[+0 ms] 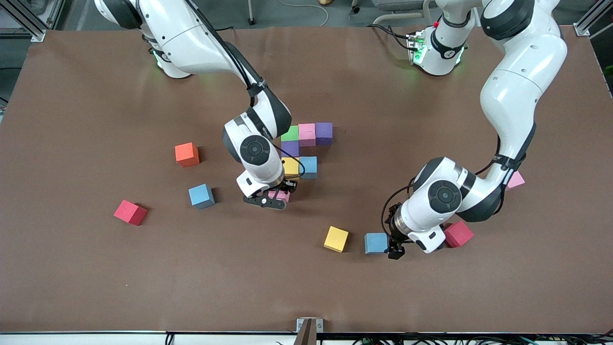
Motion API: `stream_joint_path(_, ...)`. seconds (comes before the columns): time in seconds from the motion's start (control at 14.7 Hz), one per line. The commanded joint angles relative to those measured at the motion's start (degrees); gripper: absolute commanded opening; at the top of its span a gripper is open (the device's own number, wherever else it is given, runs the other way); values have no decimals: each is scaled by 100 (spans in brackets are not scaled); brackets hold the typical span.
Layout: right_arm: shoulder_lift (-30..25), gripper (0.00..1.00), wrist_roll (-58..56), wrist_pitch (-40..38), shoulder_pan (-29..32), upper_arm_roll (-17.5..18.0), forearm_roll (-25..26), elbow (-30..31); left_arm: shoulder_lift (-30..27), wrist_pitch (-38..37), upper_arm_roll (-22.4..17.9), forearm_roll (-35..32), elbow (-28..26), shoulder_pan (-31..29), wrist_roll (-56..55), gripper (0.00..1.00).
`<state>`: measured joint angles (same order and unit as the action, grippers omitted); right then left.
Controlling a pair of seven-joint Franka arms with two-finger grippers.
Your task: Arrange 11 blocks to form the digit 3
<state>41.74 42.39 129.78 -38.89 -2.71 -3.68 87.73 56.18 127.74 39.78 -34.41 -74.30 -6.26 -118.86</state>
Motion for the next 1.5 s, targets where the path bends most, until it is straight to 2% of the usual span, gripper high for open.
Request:
stream_joint_path(0.0,18,0,-47,12,-136,-37,429,-1,182,145,-321,119,381,388,135,100)
stream_joint_path(0.61,97,0,147,214,-286,-28,395,-36,419,330,-471,119,354,415,135,100)
stream_joint_path(0.68,97,0,147,231,-295,-28,395,-36,437,330,-471,119,354,415,135,96)
stream_joint_path(0.89,115,0,147,345,-303,-28,395,-36,438,330,-480,128,328,415,126,53)
stream_joint_path(1.02,132,0,138,363,-303,-28,386,-36,394,322,-480,128,311,415,100,39)
stream_joint_path(1.23,133,0,129,355,-303,-19,377,-36,131,173,-437,110,162,388,56,29)
stream_joint_path(1.43,124,0,121,355,-295,68,316,-36,-194,-152,-226,128,-145,292,-119,27)
